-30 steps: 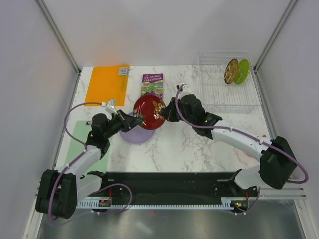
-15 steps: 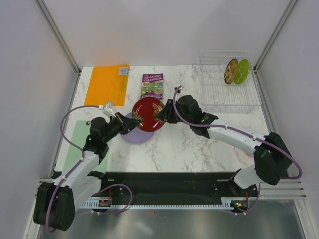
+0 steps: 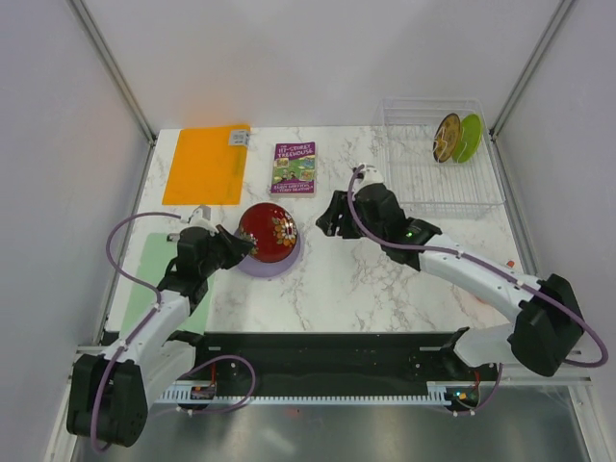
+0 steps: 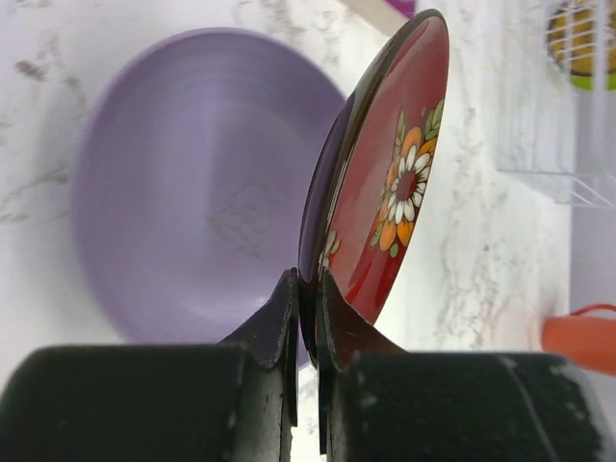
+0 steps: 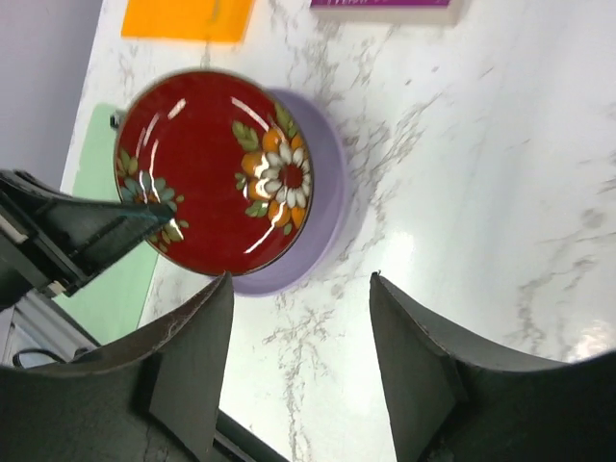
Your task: Unload the plates from the dish rack
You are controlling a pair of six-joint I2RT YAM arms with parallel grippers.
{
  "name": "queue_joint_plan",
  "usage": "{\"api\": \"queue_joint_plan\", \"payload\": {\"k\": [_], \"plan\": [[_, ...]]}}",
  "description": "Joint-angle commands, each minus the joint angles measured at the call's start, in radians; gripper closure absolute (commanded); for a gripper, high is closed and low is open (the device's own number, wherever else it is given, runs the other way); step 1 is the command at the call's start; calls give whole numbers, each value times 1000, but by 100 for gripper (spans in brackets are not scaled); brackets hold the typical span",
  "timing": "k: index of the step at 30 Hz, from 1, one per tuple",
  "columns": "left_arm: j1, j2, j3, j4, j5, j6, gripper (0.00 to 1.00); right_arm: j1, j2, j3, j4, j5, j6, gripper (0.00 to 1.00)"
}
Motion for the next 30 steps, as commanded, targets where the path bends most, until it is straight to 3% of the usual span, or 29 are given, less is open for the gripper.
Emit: {"api": "queue_joint_plan", "payload": {"k": [1,11,23,28,30], "plan": [[14,0,42,-4,-82,60,98,-67,-130,42,-72,103,-75,34],[41,64,31,-22,-97,57,98,-171,-253,16,-150,134,-133,31],[45,207,50,-42,-50,27,98,-253,-247,58,-224,221,-225,29],[45,254,91,-100,-31,27,91,-265,-238,56,-228,232,-234,28],[45,259,100,-137,-30,32,82,-270,-229,56,-228,238,-239,28]]}}
